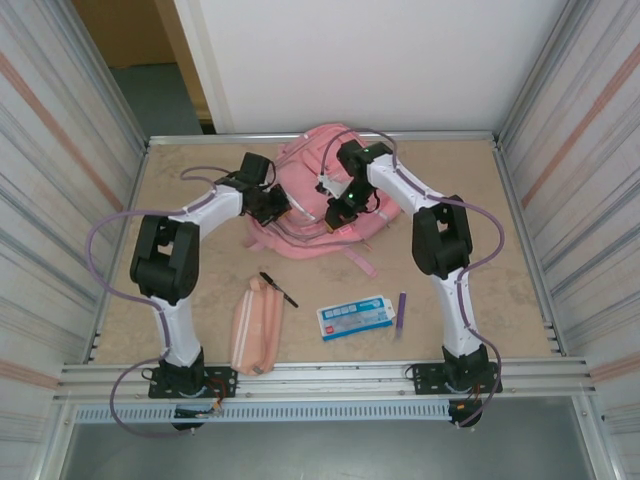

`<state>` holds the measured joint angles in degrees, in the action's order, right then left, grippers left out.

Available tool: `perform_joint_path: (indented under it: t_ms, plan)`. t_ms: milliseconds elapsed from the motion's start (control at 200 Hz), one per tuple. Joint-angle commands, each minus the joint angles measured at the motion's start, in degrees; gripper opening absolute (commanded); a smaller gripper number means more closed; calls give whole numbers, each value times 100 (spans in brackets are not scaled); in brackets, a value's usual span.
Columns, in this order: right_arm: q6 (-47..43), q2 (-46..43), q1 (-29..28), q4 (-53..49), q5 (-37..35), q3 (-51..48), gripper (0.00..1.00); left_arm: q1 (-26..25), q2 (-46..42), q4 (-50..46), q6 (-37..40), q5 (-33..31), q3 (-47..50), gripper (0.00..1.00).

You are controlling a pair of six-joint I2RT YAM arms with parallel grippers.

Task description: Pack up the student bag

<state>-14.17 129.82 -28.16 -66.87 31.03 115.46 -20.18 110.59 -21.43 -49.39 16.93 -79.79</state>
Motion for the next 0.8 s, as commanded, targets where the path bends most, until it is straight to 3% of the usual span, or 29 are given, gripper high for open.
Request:
perform_joint_path:
  t_ms: [0,105,251,441,621,792]
  plan:
    - [15,-300,-72,94,-235,-222,0,-82,-229,20,-20,229,-287,0]
    - [388,-795,144,641,-688,-745,21,33,-313,66,-61,195,-155,0]
    - [995,-1549,761,1729,-335,-1842,37,88,-341,60,42,467,-148,0]
    - [1306,-1681,1056,2546,-199,-2696,44,85,-312,26,60,747,-321,0]
    - [1368,-1362,984,2677,-145,-2670,48,84,-351,-20,72,865,-292,0]
    - [1336,-1107,938,2620,118,-2502,45,87,-414,164,-50,881,-122,0]
